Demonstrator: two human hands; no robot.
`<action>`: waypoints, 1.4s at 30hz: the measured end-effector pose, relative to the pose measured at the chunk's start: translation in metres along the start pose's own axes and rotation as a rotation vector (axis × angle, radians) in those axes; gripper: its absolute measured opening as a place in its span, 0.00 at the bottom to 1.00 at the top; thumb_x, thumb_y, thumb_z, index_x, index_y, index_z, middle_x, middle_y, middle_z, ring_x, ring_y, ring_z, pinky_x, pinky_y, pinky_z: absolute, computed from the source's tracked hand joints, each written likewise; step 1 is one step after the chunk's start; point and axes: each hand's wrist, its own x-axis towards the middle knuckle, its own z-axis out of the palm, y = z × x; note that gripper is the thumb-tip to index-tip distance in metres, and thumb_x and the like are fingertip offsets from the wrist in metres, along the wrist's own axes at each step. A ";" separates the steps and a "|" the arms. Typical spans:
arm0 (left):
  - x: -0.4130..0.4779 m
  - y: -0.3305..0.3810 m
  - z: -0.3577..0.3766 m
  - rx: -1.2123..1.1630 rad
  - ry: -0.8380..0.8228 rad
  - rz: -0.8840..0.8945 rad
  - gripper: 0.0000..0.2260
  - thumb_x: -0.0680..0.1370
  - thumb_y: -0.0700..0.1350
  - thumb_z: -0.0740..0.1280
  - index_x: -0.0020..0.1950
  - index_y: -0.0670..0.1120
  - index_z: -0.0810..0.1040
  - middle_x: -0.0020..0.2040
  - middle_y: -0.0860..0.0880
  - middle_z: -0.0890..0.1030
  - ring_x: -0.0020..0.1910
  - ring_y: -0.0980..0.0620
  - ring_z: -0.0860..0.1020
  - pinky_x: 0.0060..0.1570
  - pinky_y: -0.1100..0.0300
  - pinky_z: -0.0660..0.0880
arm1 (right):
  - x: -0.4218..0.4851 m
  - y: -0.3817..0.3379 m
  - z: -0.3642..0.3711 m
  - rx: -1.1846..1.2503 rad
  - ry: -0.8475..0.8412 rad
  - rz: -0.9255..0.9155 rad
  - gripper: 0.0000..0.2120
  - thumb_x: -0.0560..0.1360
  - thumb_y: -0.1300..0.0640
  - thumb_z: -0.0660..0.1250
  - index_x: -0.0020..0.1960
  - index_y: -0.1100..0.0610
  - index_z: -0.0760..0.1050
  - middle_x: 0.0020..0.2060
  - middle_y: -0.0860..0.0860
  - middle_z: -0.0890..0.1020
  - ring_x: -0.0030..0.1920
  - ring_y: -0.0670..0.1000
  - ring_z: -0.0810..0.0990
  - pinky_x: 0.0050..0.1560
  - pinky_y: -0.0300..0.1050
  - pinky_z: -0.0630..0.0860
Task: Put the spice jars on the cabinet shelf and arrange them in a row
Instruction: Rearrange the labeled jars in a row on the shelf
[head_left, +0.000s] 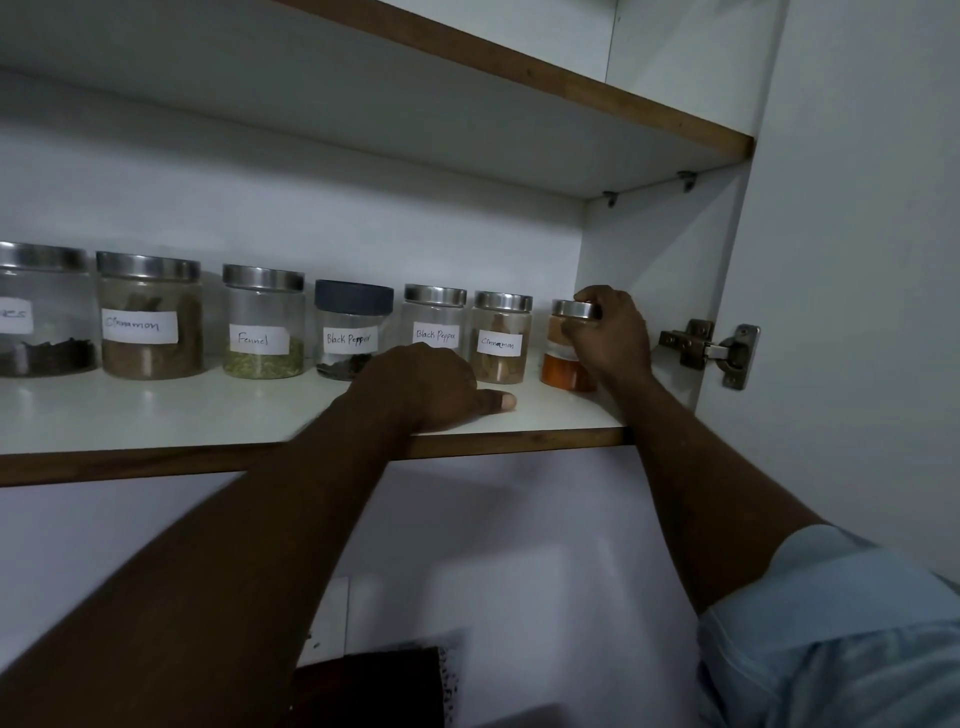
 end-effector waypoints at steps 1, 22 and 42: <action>0.000 0.000 0.000 -0.006 -0.001 -0.004 0.39 0.72 0.78 0.52 0.67 0.52 0.78 0.67 0.49 0.79 0.63 0.48 0.76 0.58 0.53 0.72 | 0.001 0.001 0.000 0.039 -0.009 0.004 0.16 0.72 0.50 0.71 0.58 0.48 0.74 0.58 0.50 0.77 0.56 0.54 0.78 0.58 0.59 0.79; 0.002 -0.002 0.000 -0.014 -0.016 0.001 0.37 0.73 0.77 0.53 0.66 0.52 0.79 0.65 0.49 0.80 0.62 0.48 0.77 0.61 0.51 0.74 | 0.004 0.005 0.003 0.079 -0.132 0.011 0.24 0.79 0.59 0.67 0.74 0.50 0.71 0.71 0.52 0.71 0.67 0.55 0.74 0.57 0.43 0.72; 0.002 -0.001 0.000 -0.024 -0.007 -0.039 0.37 0.71 0.79 0.53 0.64 0.55 0.81 0.67 0.51 0.79 0.64 0.47 0.76 0.62 0.50 0.73 | 0.002 -0.060 0.027 -0.368 -0.086 -0.427 0.30 0.72 0.36 0.69 0.69 0.50 0.75 0.65 0.52 0.79 0.66 0.57 0.74 0.63 0.55 0.71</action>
